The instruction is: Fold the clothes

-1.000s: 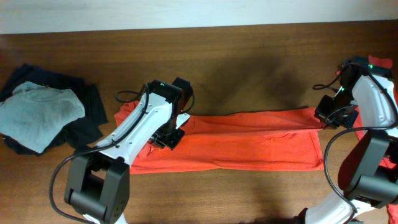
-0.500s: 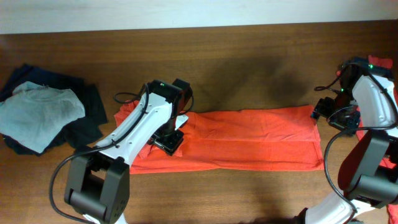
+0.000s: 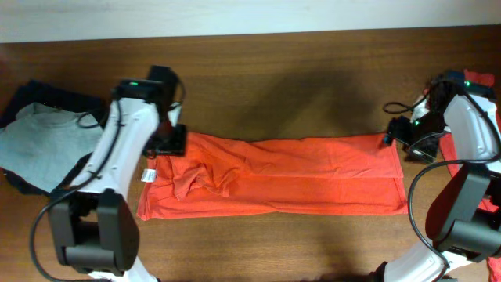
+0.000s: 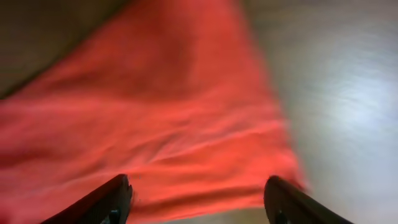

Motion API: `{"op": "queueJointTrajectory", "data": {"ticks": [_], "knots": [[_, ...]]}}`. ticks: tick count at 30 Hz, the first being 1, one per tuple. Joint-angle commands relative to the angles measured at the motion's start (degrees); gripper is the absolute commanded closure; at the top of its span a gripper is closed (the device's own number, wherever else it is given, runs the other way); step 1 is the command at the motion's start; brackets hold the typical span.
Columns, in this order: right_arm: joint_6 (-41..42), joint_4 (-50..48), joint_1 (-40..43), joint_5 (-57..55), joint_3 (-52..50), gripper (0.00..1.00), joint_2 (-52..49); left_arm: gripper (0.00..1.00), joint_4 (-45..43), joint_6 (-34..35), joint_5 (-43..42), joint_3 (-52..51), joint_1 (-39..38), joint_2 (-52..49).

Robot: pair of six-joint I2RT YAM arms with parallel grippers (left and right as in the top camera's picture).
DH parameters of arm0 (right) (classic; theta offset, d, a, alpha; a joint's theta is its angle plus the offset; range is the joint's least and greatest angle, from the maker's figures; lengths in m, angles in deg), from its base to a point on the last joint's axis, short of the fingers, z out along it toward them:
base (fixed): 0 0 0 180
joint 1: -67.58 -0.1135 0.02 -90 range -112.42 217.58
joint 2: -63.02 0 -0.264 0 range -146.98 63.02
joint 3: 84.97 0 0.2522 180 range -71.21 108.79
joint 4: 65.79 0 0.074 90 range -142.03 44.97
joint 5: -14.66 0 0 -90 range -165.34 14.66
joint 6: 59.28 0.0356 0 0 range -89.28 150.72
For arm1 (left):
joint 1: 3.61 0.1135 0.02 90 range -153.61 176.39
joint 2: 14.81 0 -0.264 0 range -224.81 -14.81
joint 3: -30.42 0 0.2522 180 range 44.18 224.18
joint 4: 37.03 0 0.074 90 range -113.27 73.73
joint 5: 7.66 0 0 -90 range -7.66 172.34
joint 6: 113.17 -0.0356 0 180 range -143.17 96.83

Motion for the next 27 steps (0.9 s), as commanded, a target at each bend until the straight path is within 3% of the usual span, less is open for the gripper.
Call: {"op": "queueJointTrajectory", "data": {"ticks": [1, 5, 9, 10, 11, 14, 18, 21, 22, 23, 25, 27], "knots": [[-7.69, -1.46, 0.04, 17.59, -0.02, 0.27, 1.09, 0.51, -1.79, 1.2, -3.91, 0.11, 5.46, 0.92], [-7.87, -2.78, -0.04, 20.31, -0.02, 0.27, 1.09, 0.55, -6.82, -2.75, -10.32, -2.23, 7.89, 0.35], [-8.74, -2.8, -0.07, 20.24, -0.02, 0.27, 1.09, 0.59, -11.8, -2.82, -11.43, -5.86, 7.87, -1.68], [-8.94, -2.99, -0.04, 20.2, -0.02, 0.27, 1.09, 0.62, -14.6, -2.89, -13.62, -7.19, 7.8, -3.37], [-8.92, -3.19, -0.04, 20.2, -0.02, 0.27, 1.09, 0.72, -17.44, -3.98, -15.74, -8.35, 7.8, -4.94], [-8.92, -3.08, -0.04, 20.17, -0.02, 0.27, 1.09, 0.84, -20.48, -3.91, -15.82, -8.79, 7.8, -8.48], [-8.87, -2.95, -0.04, 18.82, -0.04, 0.27, 1.09, 0.84, -21.59, -3.96, -13.03, -8.79, 7.8, -11.28], [-8.79, -2.78, -0.04, 16.63, -0.09, 0.28, 1.09, 0.89, -22.88, -4.48, -11.26, -8.79, 7.8, -13.88], [-8.24, -2.62, -0.07, 15.89, -0.15, 0.3, 1.07, 0.93, -23.12, -4.87, -11.26, -8.79, 7.8, -14.6], [-7.19, -2.54, -0.07, 14.49, -0.35, 0.39, 1.01, 0.96, -23.32, -5.01, -11.26, -8.79, 7.8, -15.3], [-4.15, -2.4, -0.2, 11.37, -1.38, 0.65, 0.85, 0.99, -23.39, -5.01, -11.23, -8.79, 7.82, -16.31], [-1.62, -3.98, -0.52, 8.35, -3.63, 0.77, 0.63, 0.99, -23.41, -5.01, -11.21, -8.79, 7.82, -16.39]]}}
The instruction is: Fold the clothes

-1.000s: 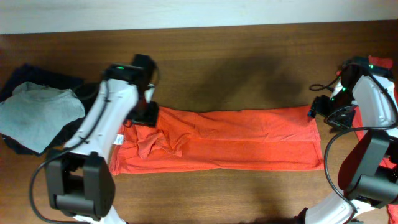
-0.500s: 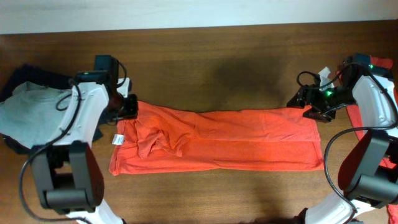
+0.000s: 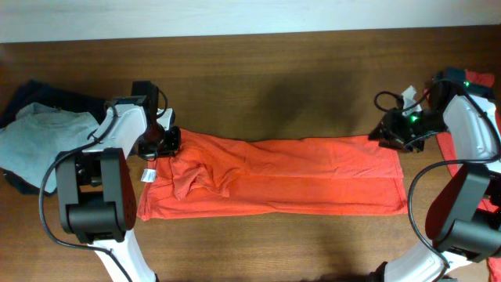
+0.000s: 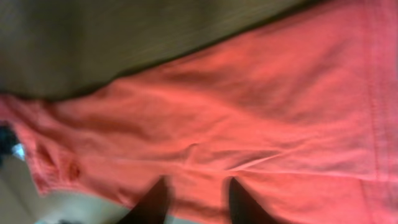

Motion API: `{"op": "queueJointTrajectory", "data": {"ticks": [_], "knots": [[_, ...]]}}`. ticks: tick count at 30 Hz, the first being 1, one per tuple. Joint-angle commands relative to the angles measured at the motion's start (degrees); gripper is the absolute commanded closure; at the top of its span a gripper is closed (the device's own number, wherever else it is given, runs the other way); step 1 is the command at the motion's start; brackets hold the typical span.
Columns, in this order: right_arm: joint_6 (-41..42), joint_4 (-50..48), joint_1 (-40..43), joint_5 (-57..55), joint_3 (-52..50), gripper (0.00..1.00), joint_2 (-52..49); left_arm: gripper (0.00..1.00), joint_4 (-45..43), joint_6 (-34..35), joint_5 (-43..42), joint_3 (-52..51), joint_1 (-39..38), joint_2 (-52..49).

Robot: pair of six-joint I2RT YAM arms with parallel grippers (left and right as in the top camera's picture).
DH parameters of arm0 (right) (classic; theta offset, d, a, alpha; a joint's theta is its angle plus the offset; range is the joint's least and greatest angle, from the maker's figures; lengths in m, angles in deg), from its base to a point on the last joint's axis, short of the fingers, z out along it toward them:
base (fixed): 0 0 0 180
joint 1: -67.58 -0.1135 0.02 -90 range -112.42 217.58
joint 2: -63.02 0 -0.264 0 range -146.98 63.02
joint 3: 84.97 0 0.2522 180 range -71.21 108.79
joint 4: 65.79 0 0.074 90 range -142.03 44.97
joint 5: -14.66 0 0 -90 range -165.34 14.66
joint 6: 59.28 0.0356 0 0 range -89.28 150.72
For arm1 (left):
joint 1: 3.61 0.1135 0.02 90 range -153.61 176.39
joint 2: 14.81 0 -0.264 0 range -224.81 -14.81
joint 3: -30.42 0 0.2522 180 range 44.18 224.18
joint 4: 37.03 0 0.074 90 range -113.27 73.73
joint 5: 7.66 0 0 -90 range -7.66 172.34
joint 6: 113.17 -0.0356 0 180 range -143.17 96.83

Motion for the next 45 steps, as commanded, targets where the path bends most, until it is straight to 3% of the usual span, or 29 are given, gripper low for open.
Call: {"op": "queueJointTrajectory", "data": {"ticks": [1, 7, 15, 20, 25, 29, 31, 34, 40, 43, 45], "knots": [[5.38, -2.1, -0.59, -7.19, -4.0, 0.81, 0.52, 0.99, -0.87, -1.29, 1.36, -0.66, -0.07, -3.98], [11.58, -13.05, -0.57, -15.32, -12.83, 0.93, 0.0, 0.99, -0.85, -1.29, 1.36, -0.66, 0.04, -3.96], [16.2, -22.03, -0.55, -22.64, -18.88, 0.96, -0.11, 0.99, -0.74, -1.05, 2.25, -0.63, 0.22, -3.96], [19.02, -23.67, -0.5, -30.6, -19.54, 0.96, -0.11, 0.99, -0.39, -0.83, 2.4, -0.66, 2.4, -3.96], [19.04, -24.13, -0.5, -30.51, -19.52, 0.96, -0.11, 0.99, -0.22, -0.85, 2.14, -0.63, 5.64, -3.96], [19.02, -23.87, -0.5, -30.47, -19.52, 0.96, -0.11, 0.99, 0.39, -1.57, -3.32, 0.22, 7.06, -3.72], [19.02, -23.65, -0.5, -30.05, -19.54, 0.96, -0.11, 0.87, 1.03, -1.55, -6.62, 0.9, 7.04, -3.34], [18.99, -23.45, -0.5, -29.42, -19.52, 0.96, -0.11, 0.77, 2.51, -1.55, -11.32, 1.55, 7.02, -2.32], [19.02, -23.39, -0.5, -28.76, -19.52, 0.96, -0.11, 0.65, 5.57, -1.55, -16.48, 1.57, 7.06, -1.05], [19.02, -23.39, -0.5, -28.76, -19.52, 0.96, -0.11, 0.64, 6.62, -1.53, -15.78, 1.27, 7.06, -1.07], [19.02, -23.32, -0.5, -28.76, -19.52, 0.95, -0.11, 0.79, 6.71, -1.53, -13.77, 1.22, 7.04, -1.07]]}}
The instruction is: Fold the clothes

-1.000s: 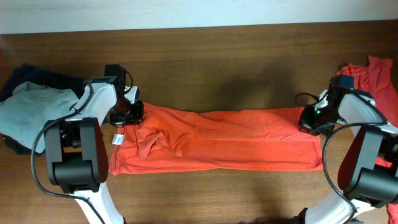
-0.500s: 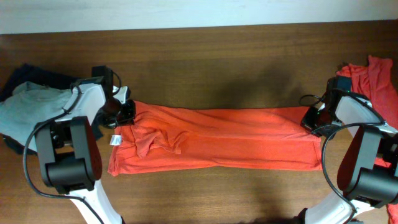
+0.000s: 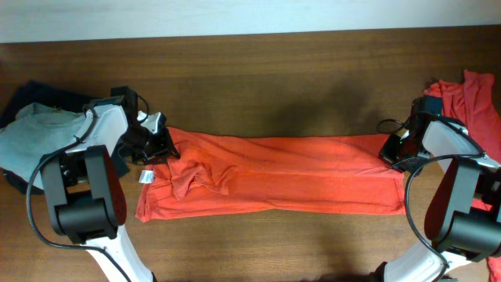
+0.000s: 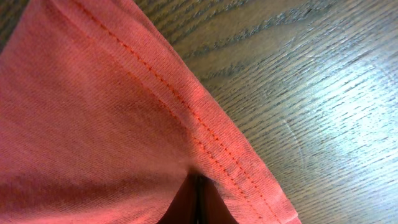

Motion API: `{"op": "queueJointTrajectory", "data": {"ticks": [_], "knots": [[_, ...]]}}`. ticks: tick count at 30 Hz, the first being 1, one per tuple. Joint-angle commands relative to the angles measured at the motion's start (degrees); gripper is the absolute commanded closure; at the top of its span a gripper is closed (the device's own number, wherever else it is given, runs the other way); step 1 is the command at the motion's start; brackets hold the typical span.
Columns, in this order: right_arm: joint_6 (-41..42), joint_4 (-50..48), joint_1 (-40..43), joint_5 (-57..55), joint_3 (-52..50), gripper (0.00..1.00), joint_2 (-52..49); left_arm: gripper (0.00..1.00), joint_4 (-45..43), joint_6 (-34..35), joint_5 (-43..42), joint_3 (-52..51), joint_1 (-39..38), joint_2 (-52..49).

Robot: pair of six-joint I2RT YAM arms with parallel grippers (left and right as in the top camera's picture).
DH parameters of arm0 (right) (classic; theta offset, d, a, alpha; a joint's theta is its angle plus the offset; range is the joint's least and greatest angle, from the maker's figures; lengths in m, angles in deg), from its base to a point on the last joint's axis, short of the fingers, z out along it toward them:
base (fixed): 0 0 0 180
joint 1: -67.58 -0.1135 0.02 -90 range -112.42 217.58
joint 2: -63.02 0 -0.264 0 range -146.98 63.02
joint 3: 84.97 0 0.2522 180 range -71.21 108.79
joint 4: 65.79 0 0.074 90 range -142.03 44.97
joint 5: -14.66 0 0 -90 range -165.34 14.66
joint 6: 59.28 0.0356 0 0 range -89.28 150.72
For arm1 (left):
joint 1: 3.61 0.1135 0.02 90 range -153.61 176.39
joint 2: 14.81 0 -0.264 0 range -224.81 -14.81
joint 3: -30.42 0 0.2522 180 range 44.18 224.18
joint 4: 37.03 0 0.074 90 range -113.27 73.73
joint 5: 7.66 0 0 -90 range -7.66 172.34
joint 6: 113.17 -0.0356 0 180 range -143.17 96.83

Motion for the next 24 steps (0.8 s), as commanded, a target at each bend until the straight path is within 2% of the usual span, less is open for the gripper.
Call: {"op": "queueJointTrajectory", "data": {"ticks": [1, 2, 3, 12, 13, 15, 16, 18, 23, 24], "knots": [[0.7, 0.35, 0.22, -3.26, -0.76, 0.95, -0.09, 0.84, 0.28, -0.79, 0.92, 0.24, 0.39, -0.26], [0.7, 0.39, 0.22, -3.26, -0.76, 0.96, -0.09, 0.95, 0.33, -0.79, 1.27, 0.24, 0.42, -0.26], [0.7, 0.42, 0.22, -3.26, -0.76, 0.95, -0.09, 0.99, 0.31, -0.79, 1.31, 0.26, 0.42, -0.26], [0.59, 0.39, 0.22, -2.54, -0.63, 0.95, -0.07, 0.99, 1.57, -0.76, 5.62, 0.26, 3.06, -0.24], [-1.77, 0.04, 0.28, 0.66, -0.31, 0.91, -0.07, 0.99, 1.55, -0.76, 5.35, 0.26, 3.85, -0.24], [-10.21, -2.75, 1.05, 12.72, 0.33, 0.76, -0.07, 0.99, 1.46, -0.76, 5.38, 0.26, 4.48, -0.24], [-11.43, -3.15, 1.46, 15.13, 0.63, 0.69, -0.07, 1.0, 1.36, -0.76, 5.38, 0.26, 4.52, -0.24], [-11.02, -3.1, 2.84, 16.5, 1.88, 0.66, -0.07, 0.99, 1.09, -0.76, 5.29, 0.26, 4.5, -0.24], [-10.75, -2.19, 7.1, 18.75, 4.33, 0.66, -0.07, 1.0, 0.9, -0.76, 5.03, 0.26, 4.5, -0.24], [-10.75, -2.21, 8.09, 19.96, 4.33, 0.7, -0.07, 1.0, 0.92, -0.79, 4.7, 0.26, 4.5, -0.24]]}}
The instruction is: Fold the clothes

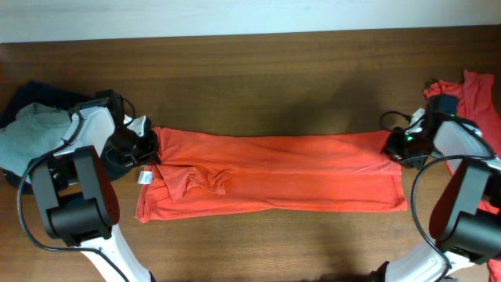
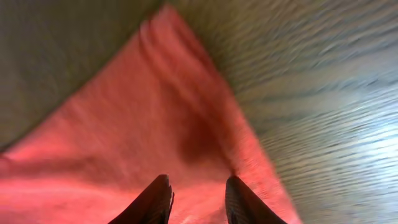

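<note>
An orange garment (image 1: 274, 168) lies spread lengthwise across the table's middle, folded along its length, with a rumpled patch near its left end. My left gripper (image 1: 150, 141) is at the garment's upper left corner, which runs into its fingers; the top edge looks drawn straight. My right gripper (image 1: 395, 146) is at the upper right corner. In the right wrist view the garment (image 2: 155, 112) is blurred. There the right gripper (image 2: 199, 199) has its fingers apart with cloth under the gap.
A heap of grey and dark clothes (image 1: 31, 133) lies at the far left. Red clothes (image 1: 470, 94) lie at the far right edge beside my right arm. A white label (image 1: 145, 177) sticks out at the garment's left side. The brown wooden table (image 1: 258, 70) shows behind.
My right gripper, then pinched shut on the garment's right corner hem, now has its fingers apart. The left gripper and the upper left corner have shifted left, and the rumpled patch is flatter.
Both grippers hovered near the garment's upper corners, the right one wide open. Then both were lower at the corners, the right fingers narrower. Then the right was shut on the corner hem. Now the top edge lies straighter and the right fingers are apart.
</note>
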Motion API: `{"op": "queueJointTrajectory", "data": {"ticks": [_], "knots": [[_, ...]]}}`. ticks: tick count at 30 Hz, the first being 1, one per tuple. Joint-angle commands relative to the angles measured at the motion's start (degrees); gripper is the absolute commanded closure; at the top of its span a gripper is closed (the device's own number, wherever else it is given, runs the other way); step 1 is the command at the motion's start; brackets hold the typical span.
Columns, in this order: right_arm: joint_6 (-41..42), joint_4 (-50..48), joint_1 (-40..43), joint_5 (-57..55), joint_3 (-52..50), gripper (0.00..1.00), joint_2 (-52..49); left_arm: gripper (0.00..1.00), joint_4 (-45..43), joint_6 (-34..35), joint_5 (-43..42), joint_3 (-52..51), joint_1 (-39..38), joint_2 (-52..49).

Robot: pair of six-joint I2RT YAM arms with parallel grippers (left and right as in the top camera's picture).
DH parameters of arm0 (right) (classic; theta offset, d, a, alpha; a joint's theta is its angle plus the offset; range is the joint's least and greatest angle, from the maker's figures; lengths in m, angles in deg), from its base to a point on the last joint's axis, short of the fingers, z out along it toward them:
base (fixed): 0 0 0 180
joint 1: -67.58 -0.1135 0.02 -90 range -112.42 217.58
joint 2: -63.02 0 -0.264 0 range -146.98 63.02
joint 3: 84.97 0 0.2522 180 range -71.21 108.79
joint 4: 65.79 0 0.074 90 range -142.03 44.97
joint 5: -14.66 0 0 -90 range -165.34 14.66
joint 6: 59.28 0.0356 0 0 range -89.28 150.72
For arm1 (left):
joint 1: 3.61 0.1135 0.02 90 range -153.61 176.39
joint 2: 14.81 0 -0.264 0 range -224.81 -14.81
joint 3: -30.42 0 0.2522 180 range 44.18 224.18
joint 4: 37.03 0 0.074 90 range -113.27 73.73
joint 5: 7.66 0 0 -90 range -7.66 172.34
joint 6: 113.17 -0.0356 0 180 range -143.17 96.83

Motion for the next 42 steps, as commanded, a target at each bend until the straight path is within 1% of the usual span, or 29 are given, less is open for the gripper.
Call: {"op": "queueJointTrajectory", "data": {"ticks": [1, 3, 4, 9, 12, 20, 21, 22, 25, 28, 29, 33, 35, 38, 39, 42], "knots": [[-1.51, 0.15, 3.54, 5.77, 1.95, 0.76, -0.04, 0.99, -0.15, -0.48, -0.26, 0.26, 0.22, -0.24], [-1.55, 0.13, 4.59, 5.95, 1.95, 0.93, -0.04, 0.99, -0.15, -0.48, -1.53, 0.26, 0.22, -0.24], [-1.73, 0.13, 4.72, 5.92, 1.92, 0.96, -0.07, 1.0, -0.13, -0.48, -1.77, 0.26, 0.22, -0.24], [-2.12, -0.83, 4.68, 5.22, 0.96, 0.96, -0.46, 1.0, -0.13, -0.48, -1.77, 0.26, 0.22, -0.24], [-2.19, -1.42, 4.31, 6.54, 0.33, 0.96, -2.25, 1.0, 0.0, -0.48, -1.77, 0.26, 0.22, -0.24], [-2.14, -3.78, 1.97, 5.75, -0.09, 0.96, -6.78, 1.0, 0.2, -0.46, -3.41, 0.26, 0.22, -0.24], [-2.12, -3.98, 1.73, 5.46, -0.09, 0.96, -7.52, 0.98, 0.2, -0.46, -3.78, 0.26, 0.22, -0.24], [-2.1, -4.09, 1.73, 5.11, -0.09, 0.96, -8.35, 0.89, 0.2, -0.46, -3.96, 0.26, 0.22, -0.24], [-2.12, -4.13, 1.73, 4.15, -0.09, 0.96, -8.59, 0.79, 0.15, -0.5, -4.98, 0.26, 0.22, -0.24], [-2.1, -4.04, 1.73, 4.17, -0.09, 0.96, -8.59, 0.73, 0.28, -0.5, -5.33, 0.26, 0.22, -0.24], [-2.1, -3.96, 1.73, 4.17, -0.09, 0.96, -8.59, 0.69, 0.59, -0.5, -5.46, 0.26, 0.2, -0.24], [-2.1, -3.69, 1.73, 4.17, -0.09, 0.96, -8.59, 0.67, 0.79, -0.5, -5.42, 0.26, 0.11, -0.24], [-2.1, -3.69, 1.7, 4.2, -0.09, 0.96, -8.59, 0.68, 0.94, -0.52, -5.35, 0.26, -0.15, -0.24], [-2.1, -3.28, 1.73, 4.17, -0.09, 0.96, -8.59, 0.88, 0.87, -1.2, -4.39, 0.26, -0.9, -0.26], [-2.1, -3.23, 1.73, 4.2, -0.09, 0.96, -8.59, 0.99, 0.87, -1.18, -3.85, 0.26, -1.01, -0.26], [-2.01, -3.23, 1.73, 4.11, -0.09, 0.96, -8.59, 1.0, 1.9, -1.09, -2.58, 0.46, -0.39, -0.02]]}}
